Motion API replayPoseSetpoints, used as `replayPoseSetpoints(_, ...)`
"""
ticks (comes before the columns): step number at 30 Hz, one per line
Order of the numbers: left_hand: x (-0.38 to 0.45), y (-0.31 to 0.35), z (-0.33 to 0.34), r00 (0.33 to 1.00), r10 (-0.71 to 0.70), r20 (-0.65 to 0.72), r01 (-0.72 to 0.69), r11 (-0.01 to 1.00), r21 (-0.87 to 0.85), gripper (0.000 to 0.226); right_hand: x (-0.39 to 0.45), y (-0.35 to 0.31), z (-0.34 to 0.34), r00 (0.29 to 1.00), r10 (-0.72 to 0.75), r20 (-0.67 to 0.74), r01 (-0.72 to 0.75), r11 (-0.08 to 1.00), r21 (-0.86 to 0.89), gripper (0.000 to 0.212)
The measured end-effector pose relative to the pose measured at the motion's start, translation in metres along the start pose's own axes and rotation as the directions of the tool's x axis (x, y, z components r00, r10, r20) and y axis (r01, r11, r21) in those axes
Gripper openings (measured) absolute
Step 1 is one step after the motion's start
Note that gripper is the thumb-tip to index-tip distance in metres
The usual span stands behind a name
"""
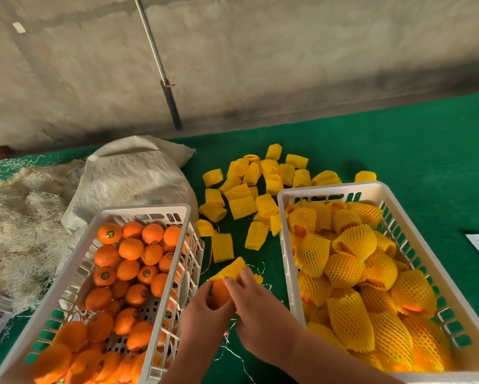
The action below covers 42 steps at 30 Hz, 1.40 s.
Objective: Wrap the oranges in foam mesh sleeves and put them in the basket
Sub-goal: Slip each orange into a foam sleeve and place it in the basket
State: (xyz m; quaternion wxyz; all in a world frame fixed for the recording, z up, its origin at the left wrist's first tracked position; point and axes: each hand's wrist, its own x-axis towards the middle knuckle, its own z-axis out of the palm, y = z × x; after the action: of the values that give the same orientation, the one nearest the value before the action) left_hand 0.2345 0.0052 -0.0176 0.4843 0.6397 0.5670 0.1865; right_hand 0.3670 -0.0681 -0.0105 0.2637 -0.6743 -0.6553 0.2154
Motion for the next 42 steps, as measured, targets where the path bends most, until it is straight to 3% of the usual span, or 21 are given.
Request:
replayPoseSetpoints(2, -0.004, 0.003, -0.002, 0.987, 0.105, -0.118, -0.097, 0.993, 0.064, 0.033, -0.002, -0.011, 0.002, 0.999, -0.035, 0.022, 0.035, 0.999, 0.006, 0.088)
replayPoseSetpoints(4, -0.003, 0.003, -0.005, 0.974, 0.166, -0.153, -0.151, 0.983, 0.104, 0.036, -0.001, -0.016, -0.001, 0.998, -0.054, 0.034, 0.053, 0.999, 0.012, 0.091)
replayPoseSetpoints(7, 0.001, 0.000, -0.008, 0.955, 0.187, -0.232, -0.159, 0.978, 0.135, 0.061, -0.002, -0.019, -0.011, 0.993, -0.110, 0.029, 0.108, 0.991, 0.080, 0.078)
replayPoseSetpoints(9, 0.001, 0.002, -0.010, 0.938, 0.239, -0.253, -0.212, 0.969, 0.130, 0.054, -0.007, -0.019, -0.013, 0.992, -0.127, -0.018, 0.128, 0.984, 0.124, 0.067)
replayPoseSetpoints(12, -0.001, 0.006, -0.012, 0.920, 0.319, -0.228, -0.292, 0.946, 0.143, 0.064, -0.014, -0.018, -0.014, 0.972, -0.011, -0.236, 0.054, 0.983, 0.177, 0.055)
replayPoseSetpoints(15, -0.008, 0.012, -0.011, 0.894, 0.376, -0.243, -0.330, 0.921, 0.208, 0.064, -0.008, -0.016, -0.020, 0.911, 0.169, -0.376, -0.091, 0.972, 0.215, 0.073)
replayPoseSetpoints(18, -0.011, 0.015, -0.004, 0.866, 0.453, -0.211, -0.367, 0.863, 0.346, 0.067, 0.001, -0.020, -0.023, 0.913, 0.298, -0.278, -0.206, 0.926, 0.315, 0.098)
replayPoseSetpoints(20, -0.015, 0.021, 0.001, 0.857, 0.478, -0.193, -0.385, 0.843, 0.377, 0.065, 0.005, -0.022, -0.021, 0.911, 0.351, -0.217, -0.263, 0.899, 0.350, 0.104)
replayPoseSetpoints(25, -0.022, 0.023, 0.007, 0.901, 0.427, -0.071, -0.346, 0.808, 0.477, 0.089, 0.010, -0.023, -0.018, 0.876, 0.450, -0.174, -0.362, 0.851, 0.380, 0.102)
replayPoseSetpoints(28, -0.024, 0.024, 0.010, 0.898, 0.438, -0.041, -0.348, 0.763, 0.545, 0.093, 0.008, -0.021, -0.016, 0.862, 0.471, -0.189, -0.387, 0.852, 0.353, 0.101)
replayPoseSetpoints(32, -0.028, 0.033, 0.012, 0.926, 0.374, -0.051, -0.297, 0.806, 0.512, 0.092, 0.005, -0.015, -0.016, 0.846, 0.506, -0.165, -0.434, 0.835, 0.338, 0.103)
replayPoseSetpoints(35, -0.032, 0.028, 0.012, 0.897, 0.442, 0.012, -0.417, 0.837, 0.354, 0.069, 0.002, -0.005, -0.019, 0.836, 0.521, -0.170, -0.456, 0.834, 0.311, 0.102)
replayPoseSetpoints(38, -0.032, 0.024, 0.005, 0.874, 0.472, -0.115, -0.459, 0.880, 0.120, 0.053, 0.000, 0.008, -0.026, 0.858, 0.479, -0.188, -0.427, 0.867, 0.258, 0.100)
replayPoseSetpoints(40, -0.026, 0.026, -0.001, 0.953, 0.241, -0.183, -0.274, 0.943, -0.188, 0.035, -0.002, 0.012, -0.030, 0.896, 0.408, -0.178, -0.367, 0.903, 0.224, 0.099)
replayPoseSetpoints(41, -0.022, 0.034, -0.004, 0.998, 0.022, -0.063, -0.045, 0.917, -0.396, 0.022, -0.003, 0.012, -0.031, 0.917, 0.363, -0.164, -0.328, 0.922, 0.206, 0.099)
replayPoseSetpoints(42, -0.017, 0.040, -0.005, 0.976, -0.168, 0.139, 0.216, 0.818, -0.533, 0.027, -0.005, 0.011, -0.031, 0.938, 0.316, -0.144, -0.286, 0.938, 0.193, 0.099)
